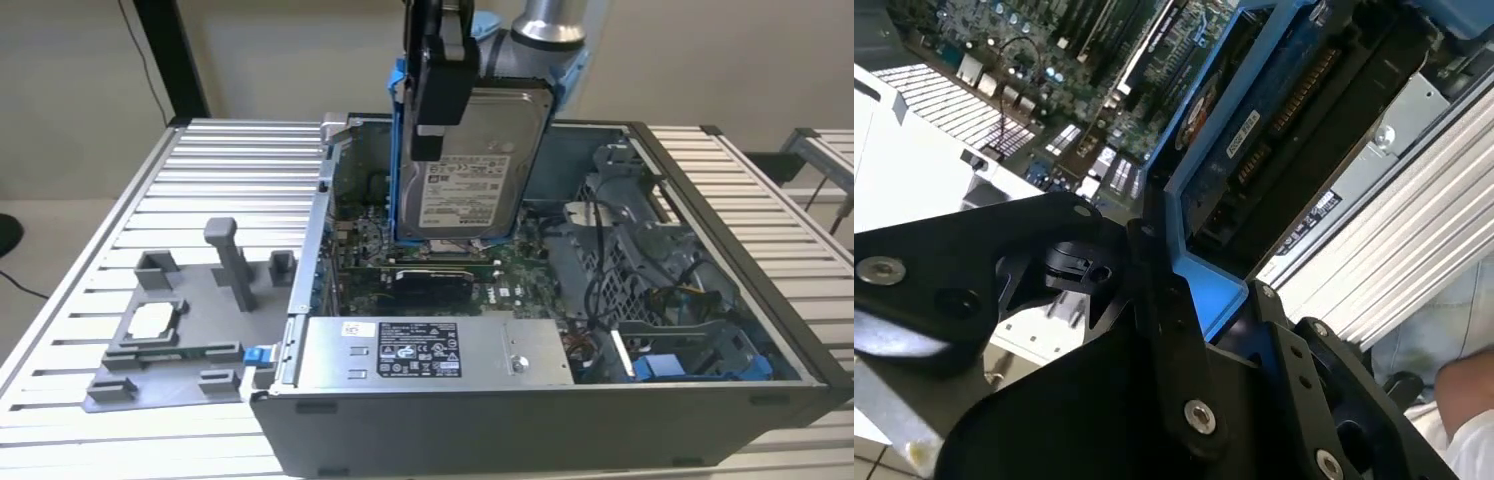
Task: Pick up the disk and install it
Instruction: 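Pick up the disk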
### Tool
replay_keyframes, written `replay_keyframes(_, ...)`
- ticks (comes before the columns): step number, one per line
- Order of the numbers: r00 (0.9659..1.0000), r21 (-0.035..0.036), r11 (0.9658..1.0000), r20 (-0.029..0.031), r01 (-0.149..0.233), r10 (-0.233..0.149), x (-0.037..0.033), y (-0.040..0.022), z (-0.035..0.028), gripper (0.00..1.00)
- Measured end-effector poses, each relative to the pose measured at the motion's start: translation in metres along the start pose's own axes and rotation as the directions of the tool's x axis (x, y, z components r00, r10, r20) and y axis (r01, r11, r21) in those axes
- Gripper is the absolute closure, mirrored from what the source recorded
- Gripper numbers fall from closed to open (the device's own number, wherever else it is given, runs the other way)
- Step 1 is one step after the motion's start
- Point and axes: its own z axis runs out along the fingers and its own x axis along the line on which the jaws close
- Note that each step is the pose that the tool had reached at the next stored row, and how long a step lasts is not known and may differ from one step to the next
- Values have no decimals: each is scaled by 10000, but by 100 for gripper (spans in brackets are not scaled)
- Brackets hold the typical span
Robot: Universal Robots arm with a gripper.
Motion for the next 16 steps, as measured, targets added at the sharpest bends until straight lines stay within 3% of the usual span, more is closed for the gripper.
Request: replay_keyframes(16,10000,1,10000,-1,0,0,241,-285,-22,100)
